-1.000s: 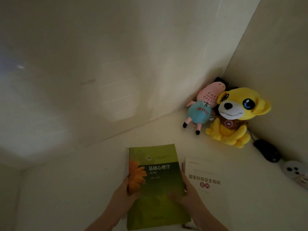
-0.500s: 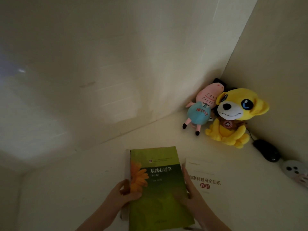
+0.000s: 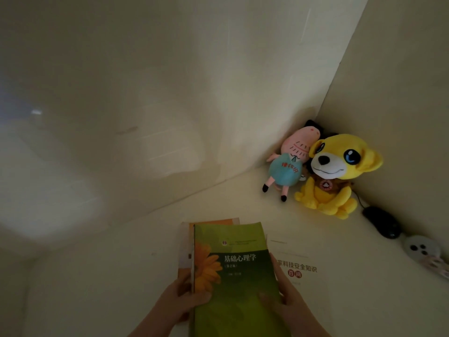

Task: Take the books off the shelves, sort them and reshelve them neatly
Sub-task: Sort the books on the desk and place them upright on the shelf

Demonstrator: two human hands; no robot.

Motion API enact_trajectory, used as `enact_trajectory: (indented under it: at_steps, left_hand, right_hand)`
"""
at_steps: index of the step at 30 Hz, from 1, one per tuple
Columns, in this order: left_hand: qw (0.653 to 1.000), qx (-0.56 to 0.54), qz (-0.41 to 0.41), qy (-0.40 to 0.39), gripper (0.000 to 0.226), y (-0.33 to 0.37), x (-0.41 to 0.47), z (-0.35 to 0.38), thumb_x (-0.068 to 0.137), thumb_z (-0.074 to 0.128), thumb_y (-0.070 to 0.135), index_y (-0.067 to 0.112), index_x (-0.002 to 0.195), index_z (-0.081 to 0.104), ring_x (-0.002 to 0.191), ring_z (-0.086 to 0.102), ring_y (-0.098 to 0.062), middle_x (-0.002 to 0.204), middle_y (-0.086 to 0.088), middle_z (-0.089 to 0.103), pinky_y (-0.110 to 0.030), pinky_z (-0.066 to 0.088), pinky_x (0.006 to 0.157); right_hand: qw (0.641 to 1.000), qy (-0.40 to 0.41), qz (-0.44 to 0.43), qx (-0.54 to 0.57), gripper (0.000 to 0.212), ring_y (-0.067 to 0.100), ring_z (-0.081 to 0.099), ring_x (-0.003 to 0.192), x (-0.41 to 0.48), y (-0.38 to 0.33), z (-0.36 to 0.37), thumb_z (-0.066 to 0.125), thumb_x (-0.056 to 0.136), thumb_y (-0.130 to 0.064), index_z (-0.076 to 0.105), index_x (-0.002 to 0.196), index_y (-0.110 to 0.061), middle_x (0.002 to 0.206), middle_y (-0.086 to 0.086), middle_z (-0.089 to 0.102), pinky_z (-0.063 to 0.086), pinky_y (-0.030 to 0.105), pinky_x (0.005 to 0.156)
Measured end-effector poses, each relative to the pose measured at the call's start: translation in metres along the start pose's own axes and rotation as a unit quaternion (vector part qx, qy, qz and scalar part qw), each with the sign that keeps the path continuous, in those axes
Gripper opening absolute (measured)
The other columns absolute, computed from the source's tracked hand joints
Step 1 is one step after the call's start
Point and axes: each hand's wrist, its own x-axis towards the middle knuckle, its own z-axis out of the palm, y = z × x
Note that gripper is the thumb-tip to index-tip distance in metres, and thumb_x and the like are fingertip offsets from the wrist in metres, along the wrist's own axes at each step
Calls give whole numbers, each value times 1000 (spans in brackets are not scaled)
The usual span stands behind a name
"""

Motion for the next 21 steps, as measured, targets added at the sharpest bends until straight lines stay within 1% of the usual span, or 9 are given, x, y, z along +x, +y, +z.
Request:
enact_trajectory:
  at_steps: [3, 6, 8, 9, 11, 13, 15, 18, 21]
  left_hand:
    - [999, 28, 29, 34, 111, 7, -7, 1, 1, 91, 52, 16, 102, 61, 88, 67, -19, 82, 2, 75, -21, 53, 68]
    - [996, 48, 63, 33, 114, 25, -23, 5, 2, 90, 54, 22, 107, 59, 87, 69, -17, 86, 0, 75, -25, 55, 74]
    - [995, 34, 89, 22, 111, 40, -38, 7, 0, 92, 41, 23, 104, 59, 73, 70, -10, 79, 4, 75, -22, 56, 63]
    - [994, 30, 105, 14, 112, 48, -48, 8, -1, 93, 36, 21, 104, 59, 69, 70, -9, 78, 4, 75, -21, 56, 58]
    - [990, 14, 137, 22, 118, 66, -65, 10, -6, 92, 37, 21, 105, 58, 69, 71, -11, 82, 1, 75, -21, 56, 54]
    - [985, 13, 166, 46, 120, 87, -82, 9, -8, 91, 41, 24, 106, 56, 70, 71, -13, 86, 1, 74, -23, 56, 53]
    - [978, 10, 202, 50, 116, 111, -104, 9, -5, 91, 43, 28, 104, 56, 72, 71, -13, 84, 6, 75, -23, 56, 53]
    - [965, 28, 251, 70, 115, 137, -139, 8, -2, 91, 48, 32, 107, 57, 78, 72, -16, 91, 9, 74, -24, 57, 58]
    - [951, 36, 295, 92, 116, 155, -172, 8, -3, 90, 50, 35, 107, 56, 79, 71, -14, 93, 9, 73, -22, 56, 56]
  right_hand:
    - [999, -4, -28, -34, 93, 6, 46, 128, -4, -9, -6, 72, 63, -68, 15, 138, -66, 154, -19, 20, 51, 29, 95]
    - [999, 3, -47, -20, 91, 6, 41, 132, -8, -28, -12, 72, 67, -59, 16, 139, -64, 154, -21, 19, 49, 16, 92]
    - [998, -2, -54, -15, 95, 4, 39, 133, -11, -53, -15, 72, 63, -62, 15, 139, -63, 152, -23, 24, 47, 18, 97]
    - [998, -10, -55, -14, 103, 5, 39, 134, -12, -65, -16, 71, 57, -68, 13, 142, -58, 151, -20, 29, 45, 18, 99]
    - [998, -23, -50, 2, 118, 4, 48, 127, -16, -93, -21, 75, 54, -68, 14, 148, -35, 145, -12, 41, 45, 7, 88]
    - [996, -17, -80, 30, 99, -11, 56, 110, -25, -123, -21, 76, 65, -53, 14, 142, -43, 132, -26, 48, 46, 6, 79]
    - [991, -14, -128, 34, 101, -14, 56, 108, -38, -153, -18, 80, 56, -62, 19, 136, -51, 123, -40, 52, 49, 11, 84]
    - [982, -22, -184, 49, 109, -1, 59, 113, -56, -188, -12, 77, 45, -74, 21, 137, -54, 124, -40, 52, 51, 24, 92]
    - [967, -37, -239, 79, 112, -9, 58, 108, -70, -216, -7, 81, 43, -70, 22, 136, -52, 120, -41, 53, 51, 14, 82]
